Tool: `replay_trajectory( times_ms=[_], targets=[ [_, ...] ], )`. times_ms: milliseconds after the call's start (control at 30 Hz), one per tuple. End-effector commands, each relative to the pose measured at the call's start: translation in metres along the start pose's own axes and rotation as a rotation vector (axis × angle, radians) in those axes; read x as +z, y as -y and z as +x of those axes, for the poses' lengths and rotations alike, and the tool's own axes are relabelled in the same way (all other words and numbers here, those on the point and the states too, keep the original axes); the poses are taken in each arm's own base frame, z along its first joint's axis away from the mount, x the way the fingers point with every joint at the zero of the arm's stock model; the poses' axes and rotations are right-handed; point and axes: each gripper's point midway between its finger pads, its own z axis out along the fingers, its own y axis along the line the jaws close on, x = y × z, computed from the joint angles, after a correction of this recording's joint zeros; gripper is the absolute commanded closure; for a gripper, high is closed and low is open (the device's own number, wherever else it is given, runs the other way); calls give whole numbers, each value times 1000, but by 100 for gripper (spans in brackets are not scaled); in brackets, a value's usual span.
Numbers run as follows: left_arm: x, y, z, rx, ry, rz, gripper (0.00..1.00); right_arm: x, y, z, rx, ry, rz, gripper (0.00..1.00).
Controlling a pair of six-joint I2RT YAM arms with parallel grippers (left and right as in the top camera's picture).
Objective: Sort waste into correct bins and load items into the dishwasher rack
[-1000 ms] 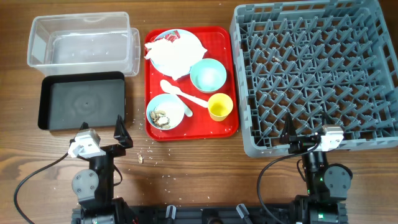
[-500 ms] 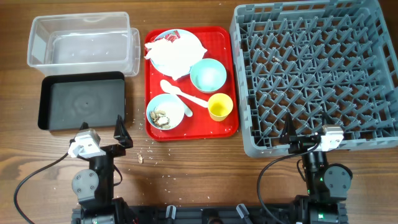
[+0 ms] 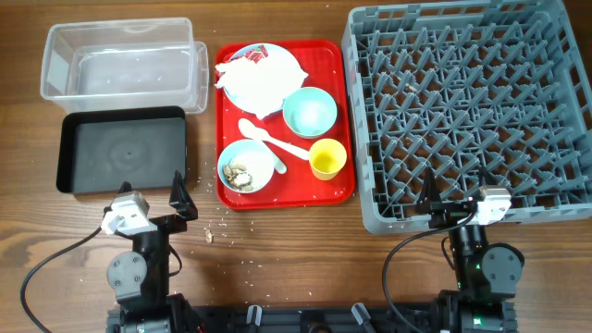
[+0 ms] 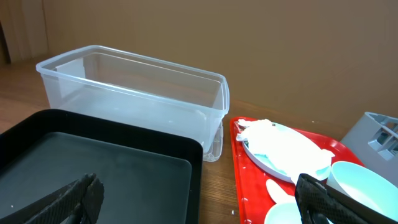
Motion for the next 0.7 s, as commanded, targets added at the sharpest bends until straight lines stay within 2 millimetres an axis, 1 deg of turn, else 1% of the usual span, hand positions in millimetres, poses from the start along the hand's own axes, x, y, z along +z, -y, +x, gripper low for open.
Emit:
replay_trajectory(
  times_ms=[0, 667],
  targets=[
    [0, 2, 2, 16, 0, 10, 0, 0, 2, -1, 10, 6, 8, 0],
    [0, 2, 1, 17, 2, 10, 0, 0, 1, -1, 29, 6, 3, 0]
  ],
)
